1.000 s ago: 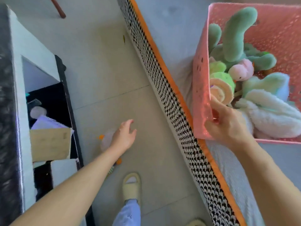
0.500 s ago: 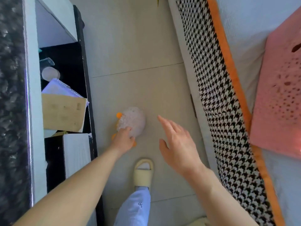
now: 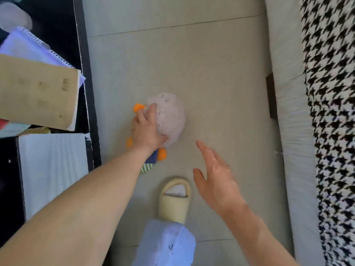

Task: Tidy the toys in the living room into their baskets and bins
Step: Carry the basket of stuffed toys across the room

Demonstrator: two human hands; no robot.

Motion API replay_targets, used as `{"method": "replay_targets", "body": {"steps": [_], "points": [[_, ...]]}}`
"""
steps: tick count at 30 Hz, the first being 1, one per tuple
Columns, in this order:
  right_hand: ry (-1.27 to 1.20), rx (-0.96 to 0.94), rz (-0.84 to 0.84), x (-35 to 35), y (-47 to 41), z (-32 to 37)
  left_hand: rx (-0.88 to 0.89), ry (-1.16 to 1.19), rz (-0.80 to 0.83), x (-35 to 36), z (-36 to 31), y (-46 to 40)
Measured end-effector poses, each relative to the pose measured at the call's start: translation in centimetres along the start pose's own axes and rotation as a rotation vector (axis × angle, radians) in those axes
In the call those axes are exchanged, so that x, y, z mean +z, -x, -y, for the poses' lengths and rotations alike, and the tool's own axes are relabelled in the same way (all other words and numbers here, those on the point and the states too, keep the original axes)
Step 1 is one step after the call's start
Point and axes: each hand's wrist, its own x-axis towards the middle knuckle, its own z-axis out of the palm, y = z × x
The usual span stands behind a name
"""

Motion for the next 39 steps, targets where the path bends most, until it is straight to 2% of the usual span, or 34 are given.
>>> {"method": "replay_targets", "body": {"steps": [2, 6, 11, 16, 20, 23, 27, 30, 34, 38, 39], "points": [[-0.03, 0.031, 0.012, 0.3, 0.3, -0.5, -0.001, -0.063, -0.063, 0.0, -0.6, 0.3], [-0.092, 0.058, 0.02, 0.1, 2.5, -0.4, 0.026, -0.101, -0.052, -1.2, -1.2, 2.0], [-0.095, 0.042, -0.028, -3.5, 5.9, 0.9, 0.093, 0.181, -0.159, -4.7, -3.9, 7.4], [-0.114, -0.022, -0.208, -9.8, 10.9, 3.1, 0.131, 0.423, -0.268, -11.9, -9.1, 13.9], [-0.095, -0.008, -0.331, -16.0, 15.9, 5.1, 0.168, 0.583, -0.351, -20.1, -14.3, 19.5], [-0.084, -0.049, -0.49, -20.7, 19.6, 7.1, 0.23, 0.695, -0.358, -27.2, -18.3, 24.2], [-0.128, -0.101, -0.712, -26.1, 23.8, 10.5, 0.342, 0.855, -0.281, -34.8, -23.0, 29.5], [-0.218, -0.075, -0.805, -29.2, 26.5, 12.1, 0.484, 0.969, -0.132, -37.5, -26.9, 32.8], [-0.305, 0.032, -0.891, -32.0, 30.0, 11.0, 0.687, 0.951, 0.075, -37.6, -33.1, 36.8], [-0.453, 0.099, -1.049, -36.1, 33.5, 6.4, 0.755, 0.932, 0.281, -36.0, -39.6, 38.3], [-0.453, 0.11, -1.085, -37.5, 34.1, 4.9, 0.748, 0.93, 0.292, -35.3, -41.0, 38.2]]}}
